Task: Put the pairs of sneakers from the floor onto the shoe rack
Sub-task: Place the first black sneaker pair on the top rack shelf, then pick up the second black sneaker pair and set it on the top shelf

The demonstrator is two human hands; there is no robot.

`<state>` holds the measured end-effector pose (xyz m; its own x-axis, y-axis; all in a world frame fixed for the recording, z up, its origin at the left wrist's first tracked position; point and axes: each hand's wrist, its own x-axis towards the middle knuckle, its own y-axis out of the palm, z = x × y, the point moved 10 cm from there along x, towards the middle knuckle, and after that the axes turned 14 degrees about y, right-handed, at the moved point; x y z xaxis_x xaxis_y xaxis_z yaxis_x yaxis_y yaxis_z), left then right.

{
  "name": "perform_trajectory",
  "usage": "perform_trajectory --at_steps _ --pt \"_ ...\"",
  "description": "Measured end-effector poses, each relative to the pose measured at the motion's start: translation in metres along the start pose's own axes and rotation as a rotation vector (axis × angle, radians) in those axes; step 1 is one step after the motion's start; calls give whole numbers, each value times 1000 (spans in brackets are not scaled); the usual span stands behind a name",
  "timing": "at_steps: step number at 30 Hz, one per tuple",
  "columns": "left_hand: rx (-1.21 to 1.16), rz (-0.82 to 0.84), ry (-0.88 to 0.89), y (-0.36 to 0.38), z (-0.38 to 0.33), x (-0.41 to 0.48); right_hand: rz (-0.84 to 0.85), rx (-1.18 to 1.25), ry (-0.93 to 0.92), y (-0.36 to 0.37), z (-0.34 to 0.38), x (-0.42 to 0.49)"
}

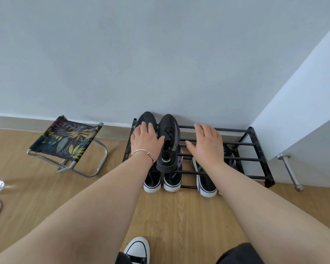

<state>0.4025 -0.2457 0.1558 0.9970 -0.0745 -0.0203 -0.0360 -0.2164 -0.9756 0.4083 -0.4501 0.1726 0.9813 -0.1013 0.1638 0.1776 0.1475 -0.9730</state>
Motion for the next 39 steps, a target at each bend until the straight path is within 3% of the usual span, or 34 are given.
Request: perform_trajectory --at_steps 11,29,39 --pt "114 5 308 16 -115 7 -41 -125 57 -30 -84 -15" --pt "83 125 632 121 -337 -23 -37 -240 238 -52 -282 -103" --pt "60 289 801 194 -414 -82 24 -201 525 -32 -424 -215"
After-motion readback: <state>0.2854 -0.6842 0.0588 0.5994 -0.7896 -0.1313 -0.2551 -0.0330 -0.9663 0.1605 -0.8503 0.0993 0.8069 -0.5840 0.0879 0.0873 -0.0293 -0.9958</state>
